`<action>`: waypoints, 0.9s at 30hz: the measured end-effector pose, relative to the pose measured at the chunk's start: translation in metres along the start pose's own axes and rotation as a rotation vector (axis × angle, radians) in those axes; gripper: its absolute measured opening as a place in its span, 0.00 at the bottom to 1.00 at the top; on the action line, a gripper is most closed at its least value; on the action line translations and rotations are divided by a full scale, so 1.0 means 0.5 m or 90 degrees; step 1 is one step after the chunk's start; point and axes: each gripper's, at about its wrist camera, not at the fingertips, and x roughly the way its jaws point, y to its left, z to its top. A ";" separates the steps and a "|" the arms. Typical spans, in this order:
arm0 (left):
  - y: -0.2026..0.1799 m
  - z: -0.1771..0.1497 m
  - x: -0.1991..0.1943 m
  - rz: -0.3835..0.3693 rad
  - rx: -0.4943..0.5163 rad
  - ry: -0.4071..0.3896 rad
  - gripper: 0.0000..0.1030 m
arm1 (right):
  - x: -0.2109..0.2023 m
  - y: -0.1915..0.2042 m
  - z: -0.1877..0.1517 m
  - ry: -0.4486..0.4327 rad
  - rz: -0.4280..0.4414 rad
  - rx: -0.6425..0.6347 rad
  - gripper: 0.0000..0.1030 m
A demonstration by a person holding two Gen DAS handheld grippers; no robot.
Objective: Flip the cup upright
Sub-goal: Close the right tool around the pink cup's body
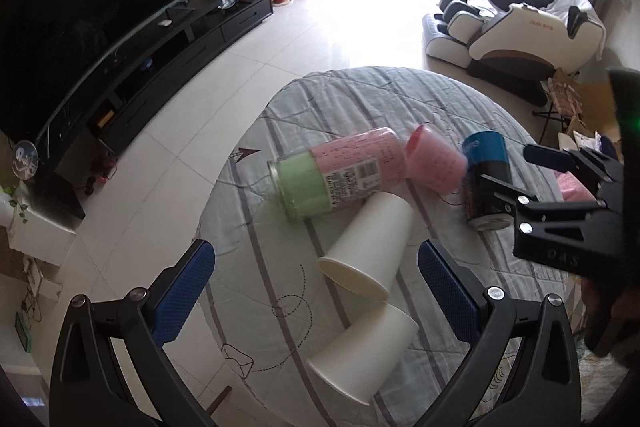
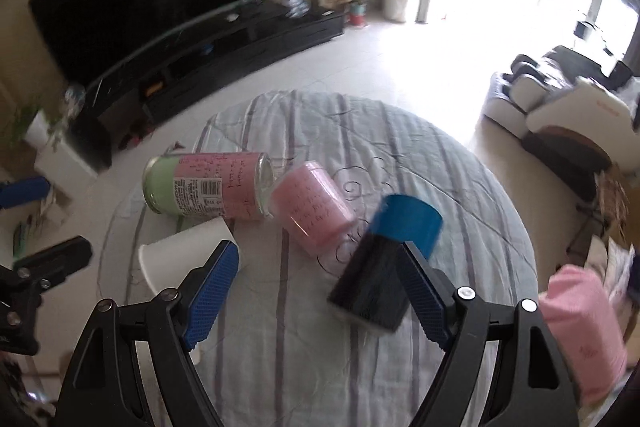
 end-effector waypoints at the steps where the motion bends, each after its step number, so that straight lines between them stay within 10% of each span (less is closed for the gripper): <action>1: 0.004 0.000 0.004 0.001 -0.003 0.003 1.00 | 0.021 -0.001 0.016 0.013 0.011 -0.017 0.79; 14: 0.069 -0.025 0.053 0.021 -0.066 0.053 1.00 | 0.243 0.055 0.072 0.163 0.053 -0.262 0.78; 16: 0.076 -0.032 0.055 0.023 -0.075 0.060 1.00 | 0.264 0.056 0.071 0.183 0.057 -0.252 0.65; 27: 0.082 -0.033 0.024 0.027 -0.072 0.039 1.00 | 0.218 -0.006 0.103 0.188 0.095 -0.127 0.65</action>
